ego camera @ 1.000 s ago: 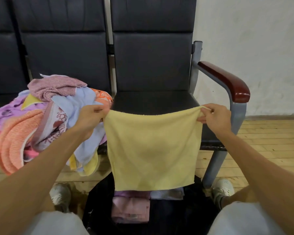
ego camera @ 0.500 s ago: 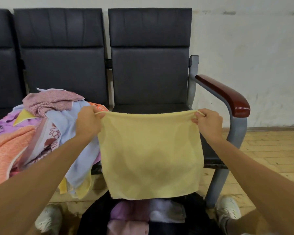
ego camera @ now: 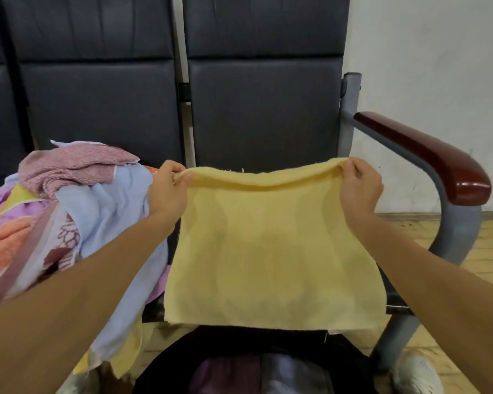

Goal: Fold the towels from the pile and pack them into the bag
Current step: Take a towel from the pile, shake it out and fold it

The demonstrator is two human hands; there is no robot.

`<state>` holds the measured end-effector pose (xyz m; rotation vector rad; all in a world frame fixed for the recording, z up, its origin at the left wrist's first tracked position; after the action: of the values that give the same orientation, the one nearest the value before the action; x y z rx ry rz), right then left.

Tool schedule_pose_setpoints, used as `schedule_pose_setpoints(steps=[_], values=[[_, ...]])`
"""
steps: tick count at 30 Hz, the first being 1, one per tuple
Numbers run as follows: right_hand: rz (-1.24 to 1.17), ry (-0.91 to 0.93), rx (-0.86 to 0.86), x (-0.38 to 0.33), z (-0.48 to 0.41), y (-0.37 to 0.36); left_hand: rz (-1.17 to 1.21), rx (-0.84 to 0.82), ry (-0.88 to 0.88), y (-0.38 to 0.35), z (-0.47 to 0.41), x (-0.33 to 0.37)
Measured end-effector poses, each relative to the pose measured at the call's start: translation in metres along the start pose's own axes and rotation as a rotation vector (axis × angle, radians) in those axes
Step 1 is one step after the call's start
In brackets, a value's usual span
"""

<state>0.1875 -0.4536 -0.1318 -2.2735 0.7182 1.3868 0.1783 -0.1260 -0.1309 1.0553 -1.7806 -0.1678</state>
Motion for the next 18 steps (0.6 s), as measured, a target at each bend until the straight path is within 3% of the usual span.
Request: schedule_pose_setpoints(steps=[6,9,14,18], values=[[0.219,-0.009,-0.088,0.015,0.015,0.025,0.027,-0.005,0.019,0.014,0.033,-0.017],[0.267,0.012,-0.210,0.006,0.028,0.048,0.101,-0.129,0.050,0.029,0.058,-0.019],[0.458,-0.019,-0.669,-0.002,0.049,0.079,0.111,-0.477,0.081,0.037,0.094,-0.028],[0.826,0.088,-1.036,-0.002,0.063,0.093,-0.261,-0.724,-0.174,0.034,0.103,-0.050]])
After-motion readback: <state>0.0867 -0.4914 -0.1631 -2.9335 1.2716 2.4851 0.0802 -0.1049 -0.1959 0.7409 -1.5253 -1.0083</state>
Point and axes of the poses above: each hand's wrist, its own z-axis away from the middle knuckle, its own y-axis out of the back of the hand, x = y × z, the point moved 2 cm from there along -z, towards the middle knuckle, and after that the axes turned 15 degrees about -z, right-handed, at the moved point
